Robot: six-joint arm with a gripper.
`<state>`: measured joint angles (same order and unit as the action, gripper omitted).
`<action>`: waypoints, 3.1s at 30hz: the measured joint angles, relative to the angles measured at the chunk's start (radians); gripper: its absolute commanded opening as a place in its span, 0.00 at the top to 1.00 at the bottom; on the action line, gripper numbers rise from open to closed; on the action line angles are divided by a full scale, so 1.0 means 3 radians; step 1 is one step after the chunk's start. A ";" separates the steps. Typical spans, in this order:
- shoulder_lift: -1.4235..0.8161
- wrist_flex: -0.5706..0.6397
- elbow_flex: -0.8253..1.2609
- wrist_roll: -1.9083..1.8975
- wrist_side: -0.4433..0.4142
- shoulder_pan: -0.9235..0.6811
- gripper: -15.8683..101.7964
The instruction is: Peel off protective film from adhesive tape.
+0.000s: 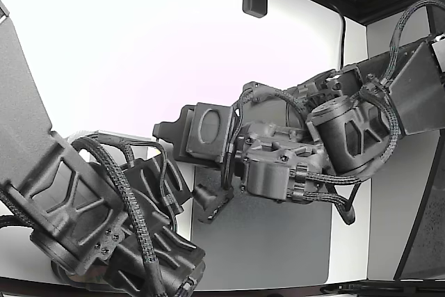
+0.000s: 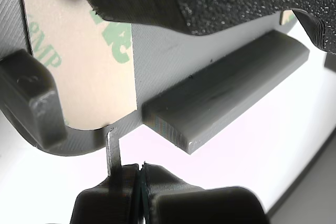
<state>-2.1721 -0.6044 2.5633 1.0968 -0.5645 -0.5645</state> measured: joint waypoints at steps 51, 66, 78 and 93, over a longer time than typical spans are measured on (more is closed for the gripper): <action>0.0077 0.0036 0.0000 -0.0041 -0.0082 -0.0046 0.96; 0.0123 0.0005 -0.0066 -0.0036 -0.0097 -0.0046 0.96; 0.0128 -0.0010 -0.0066 -0.0051 -0.0102 -0.0051 0.96; 0.0128 -0.0015 -0.0066 -0.0051 -0.0118 -0.0051 0.96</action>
<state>-2.1338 -0.6090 2.5433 1.0815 -0.5998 -0.5798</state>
